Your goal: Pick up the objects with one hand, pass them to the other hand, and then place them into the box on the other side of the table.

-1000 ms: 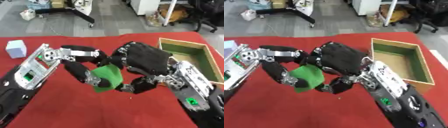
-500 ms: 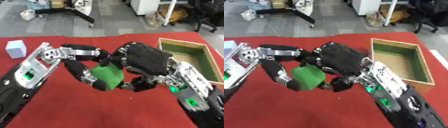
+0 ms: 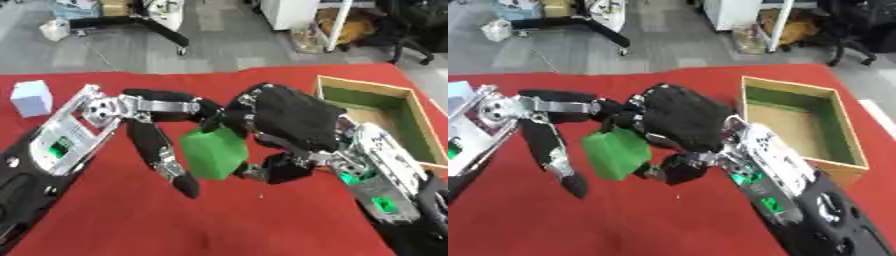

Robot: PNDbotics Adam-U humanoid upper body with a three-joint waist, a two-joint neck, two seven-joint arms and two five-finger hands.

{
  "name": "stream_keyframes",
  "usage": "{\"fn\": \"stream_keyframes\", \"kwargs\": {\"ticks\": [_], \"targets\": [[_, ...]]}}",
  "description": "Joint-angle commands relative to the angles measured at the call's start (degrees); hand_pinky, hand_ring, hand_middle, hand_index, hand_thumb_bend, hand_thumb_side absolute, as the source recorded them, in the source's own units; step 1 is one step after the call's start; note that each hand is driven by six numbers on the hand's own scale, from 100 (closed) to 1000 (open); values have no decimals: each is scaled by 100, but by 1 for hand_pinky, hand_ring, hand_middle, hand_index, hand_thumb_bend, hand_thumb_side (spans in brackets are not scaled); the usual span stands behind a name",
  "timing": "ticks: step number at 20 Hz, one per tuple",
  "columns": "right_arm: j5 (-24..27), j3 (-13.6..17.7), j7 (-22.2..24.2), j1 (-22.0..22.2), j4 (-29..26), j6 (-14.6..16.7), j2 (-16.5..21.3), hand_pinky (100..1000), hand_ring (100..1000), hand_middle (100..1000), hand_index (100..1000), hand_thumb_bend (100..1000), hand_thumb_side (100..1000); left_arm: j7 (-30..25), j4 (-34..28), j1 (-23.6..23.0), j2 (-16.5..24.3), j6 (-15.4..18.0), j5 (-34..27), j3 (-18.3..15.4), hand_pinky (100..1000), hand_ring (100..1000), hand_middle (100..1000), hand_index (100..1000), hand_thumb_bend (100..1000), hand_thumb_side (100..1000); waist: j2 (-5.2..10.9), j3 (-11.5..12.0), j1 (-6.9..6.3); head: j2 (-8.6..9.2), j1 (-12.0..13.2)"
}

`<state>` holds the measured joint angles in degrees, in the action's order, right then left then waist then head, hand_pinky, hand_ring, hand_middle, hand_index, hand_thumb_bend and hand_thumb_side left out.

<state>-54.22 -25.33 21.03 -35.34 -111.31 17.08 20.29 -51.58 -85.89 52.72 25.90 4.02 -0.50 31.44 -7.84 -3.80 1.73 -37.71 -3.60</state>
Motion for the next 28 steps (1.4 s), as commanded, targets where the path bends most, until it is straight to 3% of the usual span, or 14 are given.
{"fn": "stream_keyframes", "kwargs": {"ticks": [1, 7, 8, 9, 13, 14, 15, 22, 28], "targets": [[-61, 237, -81, -149, -109, -66, 252, 513, 364, 330, 378, 353, 100, -39, -16, 139, 170, 187, -4, -142, 826, 861, 863, 907, 866, 570, 210, -11, -88, 37, 10], [185, 333, -175, -205, -319, -105, 548, 521, 368, 325, 375, 353, 100, 101, 310, 172, 369, 499, 144, -666, 824, 859, 857, 911, 853, 594, 240, -42, -83, 8, -50], [247, 348, -216, -224, -324, -94, 607, 525, 370, 326, 375, 312, 100, 162, 391, 172, 388, 537, 174, -745, 824, 859, 858, 911, 781, 624, 244, -49, -81, 0, -59], [305, 362, -253, -238, -326, -83, 660, 525, 370, 325, 375, 354, 100, 211, 463, 172, 398, 574, 202, -805, 824, 859, 857, 911, 849, 596, 247, -55, -80, -5, -65], [557, 462, -444, -245, -328, -81, 981, 535, 369, 317, 372, 358, 100, 431, 736, 147, 489, 613, 244, -1116, 817, 856, 855, 909, 840, 602, 263, -79, -65, -46, -127], [634, 515, -505, -224, -328, -107, 1079, 544, 374, 317, 372, 361, 100, 495, 790, 135, 532, 611, 246, -1207, 815, 855, 853, 907, 759, 642, 266, -83, -60, -51, -134], [688, 586, -569, -200, -328, -146, 1192, 546, 374, 316, 371, 362, 100, 564, 831, 120, 578, 612, 249, -1298, 815, 855, 853, 907, 838, 605, 266, -87, -57, -54, -139], [1014, 1357, -1075, 394, -297, -622, 2077, 565, 372, 301, 349, 377, 100, 1097, 823, -184, 1056, 573, 213, -1963, 797, 841, 839, 897, 795, 636, 224, -103, -31, -24, -135], [1417, 2203, -1522, 1128, 399, -1144, 2811, 585, 356, 289, 337, 395, 100, 1620, 166, -783, 1247, 392, -105, -2497, 773, 823, 821, 879, 743, 648, 190, 17, -17, 20, -270]]}}
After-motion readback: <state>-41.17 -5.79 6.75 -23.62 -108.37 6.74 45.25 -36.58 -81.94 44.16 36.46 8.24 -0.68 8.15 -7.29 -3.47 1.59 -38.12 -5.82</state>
